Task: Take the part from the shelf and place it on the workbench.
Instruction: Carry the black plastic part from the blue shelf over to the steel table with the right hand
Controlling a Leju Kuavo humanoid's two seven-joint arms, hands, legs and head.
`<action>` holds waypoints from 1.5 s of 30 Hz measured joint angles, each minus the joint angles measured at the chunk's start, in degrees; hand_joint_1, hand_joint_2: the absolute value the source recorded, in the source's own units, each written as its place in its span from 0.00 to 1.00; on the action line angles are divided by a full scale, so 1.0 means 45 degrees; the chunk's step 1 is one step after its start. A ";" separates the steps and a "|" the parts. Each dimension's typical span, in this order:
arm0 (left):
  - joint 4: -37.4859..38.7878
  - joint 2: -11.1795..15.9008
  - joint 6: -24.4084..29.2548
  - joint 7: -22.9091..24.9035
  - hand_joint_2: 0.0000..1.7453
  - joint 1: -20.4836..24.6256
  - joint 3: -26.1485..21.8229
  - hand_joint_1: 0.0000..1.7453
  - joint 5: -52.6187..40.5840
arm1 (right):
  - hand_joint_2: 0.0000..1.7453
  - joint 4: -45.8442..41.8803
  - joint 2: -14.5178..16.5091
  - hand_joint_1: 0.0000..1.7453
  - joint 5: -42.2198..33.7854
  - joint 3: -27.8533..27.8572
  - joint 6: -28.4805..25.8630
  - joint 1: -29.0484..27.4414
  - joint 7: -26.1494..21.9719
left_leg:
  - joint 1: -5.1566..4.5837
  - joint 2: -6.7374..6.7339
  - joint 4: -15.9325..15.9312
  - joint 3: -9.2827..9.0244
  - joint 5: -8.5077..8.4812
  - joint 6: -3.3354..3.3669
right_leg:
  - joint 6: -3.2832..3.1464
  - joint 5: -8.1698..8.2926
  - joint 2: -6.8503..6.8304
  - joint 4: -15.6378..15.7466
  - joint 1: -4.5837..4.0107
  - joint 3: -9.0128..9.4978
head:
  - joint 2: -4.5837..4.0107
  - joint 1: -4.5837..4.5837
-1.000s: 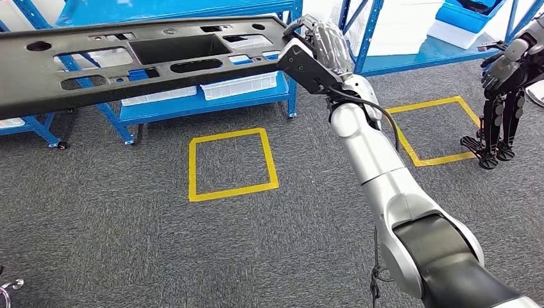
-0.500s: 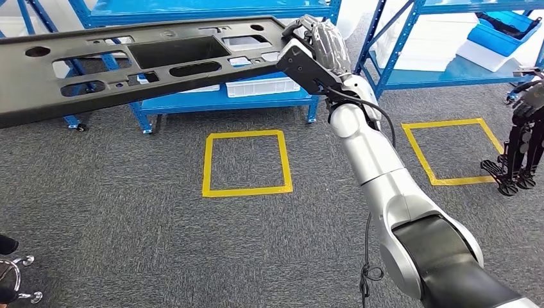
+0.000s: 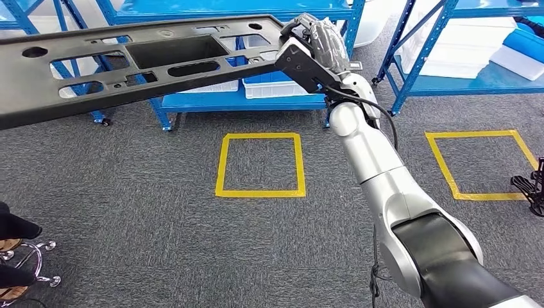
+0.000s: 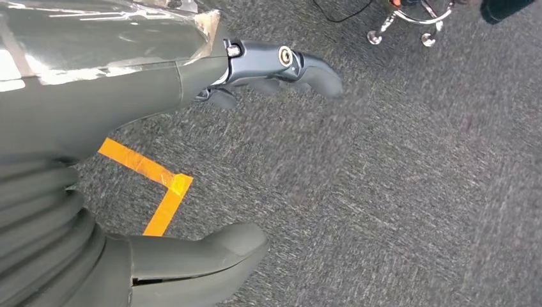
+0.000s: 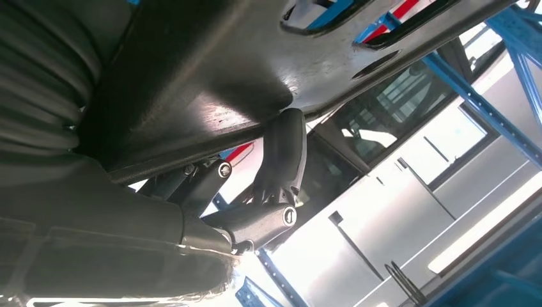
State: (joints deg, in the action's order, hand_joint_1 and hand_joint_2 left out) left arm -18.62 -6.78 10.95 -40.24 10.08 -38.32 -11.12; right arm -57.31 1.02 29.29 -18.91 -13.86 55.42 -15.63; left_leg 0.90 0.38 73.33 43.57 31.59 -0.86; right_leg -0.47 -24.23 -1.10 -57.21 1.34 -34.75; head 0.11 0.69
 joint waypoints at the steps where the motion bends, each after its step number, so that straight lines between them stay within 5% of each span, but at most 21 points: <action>1: 0.0000 0.0000 0.0005 0.0000 1.00 -0.0011 0.0004 0.00 0.0028 | 1.00 0.0000 0.0000 1.00 -0.0005 0.0000 0.0012 -0.0028 0.0000 | 0.0046 -0.0042 0.0137 0.0139 -0.0093 -0.0045 | 0.0004 -0.0016 -0.0079 -0.0004 0.0004 0.0006 | 0.0000 0.0000; 2: -0.0005 0.0002 0.0010 0.0000 1.00 -0.0018 0.0005 0.00 0.0053 | 1.00 -0.0001 0.0001 1.00 -0.0015 0.0000 0.0019 -0.0055 -0.0001 | 0.0085 -0.0094 -0.0252 0.0002 -0.0417 -0.0071 | 0.0024 -0.0036 -0.0151 -0.0007 0.0013 0.0022 | 0.0000 -0.0001; 5: -0.0044 0.0013 0.0036 0.0000 1.00 0.0002 0.0013 0.00 0.0089 | 1.00 -0.0081 0.0019 1.00 -0.0154 0.0011 0.0024 -0.0162 -0.0128 | 0.0079 -0.0571 -0.2798 -0.1283 -0.1551 -0.0036 | 0.0185 -0.0144 -0.0360 -0.0018 -0.0033 0.0128 | 0.0000 0.0006; 7: -0.0057 0.0007 0.0051 0.0000 1.00 0.0021 0.0024 0.00 0.0112 | 1.00 -0.0177 0.0038 1.00 -0.0332 0.0023 0.0024 -0.0312 -0.0377 | -0.0020 -0.0683 -0.3486 -0.1685 -0.1672 0.0091 | 0.0322 -0.0208 -0.0515 -0.0017 -0.0129 0.0192 | 0.0000 0.0037; 9: -0.0059 0.0004 0.0061 0.0000 1.00 0.0008 0.0029 0.00 0.0156 | 1.00 -0.0271 0.0068 1.00 -0.0517 0.0032 0.0011 -0.0579 -0.0662 | -0.0063 -0.0427 -0.3541 -0.1746 -0.1708 0.0284 | 0.0476 -0.0267 -0.0682 -0.0003 -0.0167 0.0238 | 0.0000 0.0062; 11: -0.0062 -0.0005 0.0062 0.0000 1.00 -0.0006 0.0033 0.00 0.0215 | 1.00 -0.0375 0.0096 1.00 -0.0692 0.0062 -0.0052 -0.0924 -0.0932 | -0.0052 -0.0206 -0.3658 -0.1843 -0.1781 0.0494 | 0.0552 -0.0531 -0.0496 -0.0401 -0.0137 0.0099 | 0.0000 0.0074; 14: -0.0056 0.0016 0.0059 0.0000 1.00 0.0005 0.0039 0.00 0.0285 | 1.00 -0.0497 0.0120 1.00 -0.0902 0.0137 -0.0140 -0.1555 -0.1266 | -0.0038 0.0154 -0.3715 -0.1896 -0.1811 0.0668 | 0.0427 -0.1494 0.0075 -0.2844 -0.0094 -0.1096 | 0.0000 0.0100; 16: -0.0028 0.0021 0.0058 0.0000 1.00 -0.0016 0.0041 0.00 0.0303 | 1.00 -0.0564 0.0138 1.00 -0.0941 0.0180 -0.0155 -0.2003 -0.1359 | -0.0049 0.0464 -0.3708 -0.1901 -0.1803 0.0678 | 0.0477 -0.1726 0.0183 -0.3901 -0.0111 -0.1719 | 0.0000 0.0106; 17: -0.0009 0.0021 0.0053 0.0000 1.00 -0.0030 0.0044 0.00 0.0306 | 1.00 -0.0606 0.0148 1.00 -0.0942 0.0195 -0.0166 -0.2178 -0.1373 | -0.0054 0.0626 -0.3703 -0.1908 -0.1801 0.0676 | 0.0551 -0.1534 0.0216 -0.3660 -0.0120 -0.1661 | 0.0000 0.0106; 20: 0.0039 0.0027 0.0044 0.0000 1.00 -0.0042 0.0055 0.00 0.0296 | 1.00 -0.0759 0.0187 1.00 -0.0907 0.0222 -0.0200 -0.2437 -0.1406 | -0.0081 0.1055 -0.3635 -0.1901 -0.1752 0.0593 | 0.0713 -0.0413 0.0587 -0.0987 -0.0071 -0.0443 | 0.0000 0.0102; 22: 0.0058 0.0032 0.0044 0.0000 1.00 -0.0051 0.0059 0.00 0.0282 | 1.00 -0.0837 0.0255 1.00 -0.0890 0.0220 -0.0225 -0.2517 -0.1434 | -0.0105 0.1234 -0.3576 -0.1844 -0.1701 0.0476 | 0.0612 -0.0123 0.0737 -0.0122 -0.0061 -0.0015 | 0.0000 0.0089; 24: 0.0085 0.0046 0.0061 0.0000 1.00 -0.0086 0.0066 0.00 0.0238 | 1.00 -0.0906 0.0335 1.00 -0.0871 0.0223 -0.0255 -0.2606 -0.1422 | -0.0068 0.1356 -0.3574 -0.1794 -0.1680 0.0329 | 0.0426 -0.0116 0.0567 -0.0103 -0.0074 0.0014 | 0.0000 0.0085; 27: 0.0135 0.0057 0.0113 0.0000 1.00 -0.0112 0.0131 0.00 0.0139 | 1.00 -0.1081 0.0413 1.00 -0.0834 0.0249 -0.0307 -0.2709 -0.1361 | -0.0053 0.0647 -0.2848 -0.1405 -0.1222 0.0103 | 0.0192 -0.0096 0.0324 -0.0026 0.0006 0.0113 | 0.0000 0.0050; 29: 0.0149 0.0041 0.0124 0.0000 1.00 -0.0090 0.0194 0.00 0.0104 | 1.00 -0.1275 0.0418 1.00 -0.0839 0.0304 -0.0334 -0.2914 -0.1331 | -0.0024 0.0076 -0.1214 -0.0612 -0.0456 -0.0019 | 0.0090 -0.0158 0.0136 -0.0023 -0.0023 0.0179 | 0.0000 0.0019; 31: 0.0151 0.0023 0.0123 0.0000 1.00 -0.0096 0.0265 0.00 0.0153 | 1.00 -0.1653 0.0402 1.00 -0.0826 0.0400 -0.0329 -0.3321 -0.1218 | 0.0030 -0.0045 0.0021 0.0062 -0.0109 -0.0087 | 0.0025 -0.0214 -0.0106 -0.0027 -0.0050 0.0231 | 0.0000 0.0021; 33: 0.0143 0.0029 0.0117 0.0001 1.00 -0.0126 0.0329 0.00 0.0256 | 1.00 -0.2198 0.0375 1.00 -0.0723 0.0506 -0.0284 -0.3773 -0.1034 | 0.0054 -0.0124 -0.0627 -0.0197 -0.0659 -0.0079 | 0.0023 -0.0274 -0.0332 -0.0030 -0.0056 0.0293 | 0.0000 0.0021; 36: 0.0057 0.0075 0.0090 0.0001 1.00 -0.0132 0.0367 0.00 0.0355 | 1.00 -0.2969 0.0299 1.00 -0.0490 0.0671 -0.0200 -0.4152 -0.0767 | -0.0047 -0.0659 -0.3056 -0.1489 -0.1628 0.0095 | 0.0157 -0.0392 -0.0588 -0.0031 -0.0144 0.0403 | 0.0000 0.0035; 38: -0.0018 0.0096 0.0069 0.0000 1.00 -0.0138 0.0373 0.00 0.0408 | 1.00 -0.3383 0.0225 1.00 -0.0398 0.0771 -0.0144 -0.4288 -0.0626 | -0.0163 -0.0709 -0.3488 -0.1729 -0.1652 0.0238 | 0.0262 -0.0435 -0.0770 -0.0015 -0.0227 0.0438 | 0.0000 0.0051; 40: -0.0097 0.0103 0.0064 0.0000 1.00 -0.0186 0.0374 0.00 0.0486 | 1.00 -0.3746 0.0148 1.00 -0.0345 0.0897 -0.0084 -0.4406 -0.0489 | -0.0175 -0.0458 -0.3579 -0.1775 -0.1724 0.0407 | 0.0392 -0.0497 -0.0864 -0.0023 -0.0239 0.0468 | 0.0000 0.0054; 42: -0.0187 0.0095 0.0055 0.0000 1.00 -0.0201 0.0374 0.00 0.0545 | 1.00 -0.4061 0.0021 1.00 -0.0242 0.1075 -0.0032 -0.4432 -0.0330 | -0.0138 -0.0224 -0.3716 -0.1862 -0.1825 0.0602 | 0.0423 -0.0861 -0.0472 -0.0644 -0.0211 0.0213 | 0.0000 0.0071; 45: -0.0276 0.0090 0.0000 0.0000 1.00 -0.0172 0.0376 0.00 0.0576 | 1.00 -0.4387 -0.0284 1.00 0.0213 0.1322 0.0050 -0.4430 0.0063 | -0.0117 0.0192 -0.3761 -0.1889 -0.1861 0.0729 | 0.0307 -0.1828 0.0145 -0.3184 -0.0159 -0.1033 | 0.0000 0.0117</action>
State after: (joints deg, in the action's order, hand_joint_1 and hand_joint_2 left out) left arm -19.86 -6.37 10.95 -40.24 9.30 -36.62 -8.53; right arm -77.05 -0.26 30.25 -12.96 -13.63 35.48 -15.34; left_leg 0.38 1.24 56.40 35.07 23.21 2.42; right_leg 0.91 -32.46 -0.45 -71.54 0.62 -39.40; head 0.11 1.22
